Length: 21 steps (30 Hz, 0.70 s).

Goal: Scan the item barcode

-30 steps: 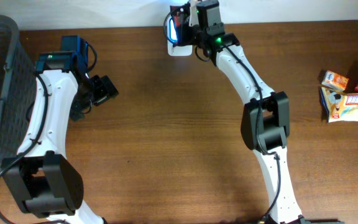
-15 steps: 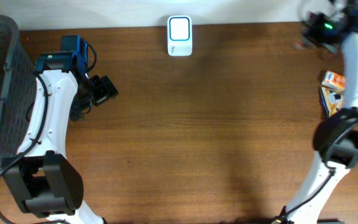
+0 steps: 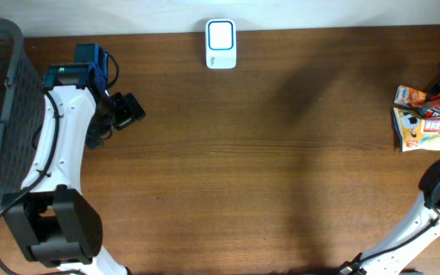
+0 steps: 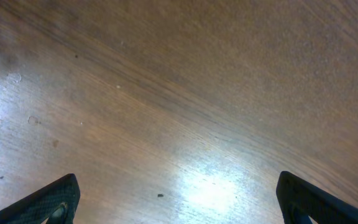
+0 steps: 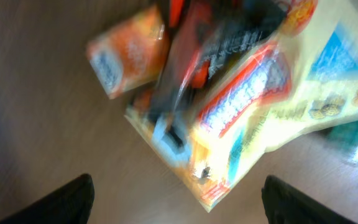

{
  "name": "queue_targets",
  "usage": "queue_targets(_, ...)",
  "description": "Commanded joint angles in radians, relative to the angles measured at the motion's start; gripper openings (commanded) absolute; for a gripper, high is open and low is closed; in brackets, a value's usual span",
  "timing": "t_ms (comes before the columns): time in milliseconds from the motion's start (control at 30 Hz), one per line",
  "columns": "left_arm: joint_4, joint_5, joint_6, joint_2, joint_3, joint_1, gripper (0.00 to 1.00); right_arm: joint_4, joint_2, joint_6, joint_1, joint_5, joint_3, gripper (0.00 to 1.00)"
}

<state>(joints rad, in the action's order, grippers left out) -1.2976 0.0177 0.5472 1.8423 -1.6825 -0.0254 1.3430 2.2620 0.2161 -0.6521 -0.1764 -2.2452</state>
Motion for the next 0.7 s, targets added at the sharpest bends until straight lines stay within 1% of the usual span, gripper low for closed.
queue_targets(0, -0.001, -0.014, 0.013, 0.003, 0.001, -0.001, 0.99, 0.124, -0.196, -0.108, 0.011, -0.211, -0.004, 0.85)
queue_targets(33, -0.001, -0.014, 0.013, 0.003, 0.001, -0.001, 0.99, 0.166, -0.235, -0.113, 0.013, -0.237, 0.001, 0.85)
queue_targets(67, -0.001, -0.014, 0.013, 0.003, 0.001, -0.001, 0.99, 0.192, -0.296, -0.156, 0.014, -0.276, 0.029, 0.85)
queue_targets(133, -0.001, -0.014, 0.013, 0.003, 0.001, -0.001, 0.99, 0.173, -0.452, -0.168, 0.043, -0.288, 0.158, 0.86)
queue_targets(167, -0.001, -0.014, 0.013, 0.003, 0.001, -0.001, 0.99, 0.127, -0.55, -0.168, 0.067, -0.298, 0.26, 0.86)
queue_targets(200, -0.001, -0.014, 0.013, 0.003, 0.001, -0.001, 0.99, 0.06, -0.68, -0.168, 0.105, -0.303, 0.406, 0.86)
queue_targets(233, -0.001, -0.014, 0.013, 0.003, 0.001, -0.001, 0.99, 0.001, -0.787, -0.167, 0.138, -0.304, 0.53, 0.93)
queue_targets(267, -0.001, -0.014, 0.013, 0.003, 0.001, -0.001, 0.99, -0.074, -0.93, -0.167, 0.179, -0.321, 0.695, 0.98)
queue_targets(300, -0.001, -0.014, 0.013, 0.003, 0.001, -0.001, 0.99, -0.108, -1.006, -0.163, 0.203, -0.322, 0.777, 0.99)
queue_targets(333, -0.001, -0.014, 0.013, 0.003, 0.001, -0.001, 0.99, -0.156, -1.143, -0.156, 0.248, -0.322, 0.926, 0.99)
queue_targets(367, -0.001, -0.014, 0.013, 0.003, 0.001, -0.001, 0.99, -0.161, -1.227, -0.156, 0.276, -0.322, 1.012, 0.99)
queue_targets(433, -0.001, -0.014, 0.013, 0.003, 0.001, -0.001, 0.99, -0.111, -1.332, -0.156, 0.3, -0.322, 1.132, 0.99)
queue_targets(467, -0.001, -0.014, 0.013, 0.003, 0.001, -0.001, 0.99, -0.062, -1.349, -0.156, 0.3, -0.321, 1.161, 0.99)
queue_targets(533, -0.001, -0.014, 0.013, 0.003, 0.001, -0.001, 0.99, -0.01, -1.331, -0.156, 0.3, -0.317, 1.165, 0.99)
queue_targets(633, -0.001, -0.014, 0.013, 0.003, 0.001, -0.001, 0.99, -0.011, -1.277, -0.156, 0.3, -0.308, 1.165, 0.99)
queue_targets(667, -0.001, -0.014, 0.013, 0.003, 0.001, -0.001, 0.99, -0.008, -1.253, -0.157, 0.3, -0.274, 1.165, 0.98)
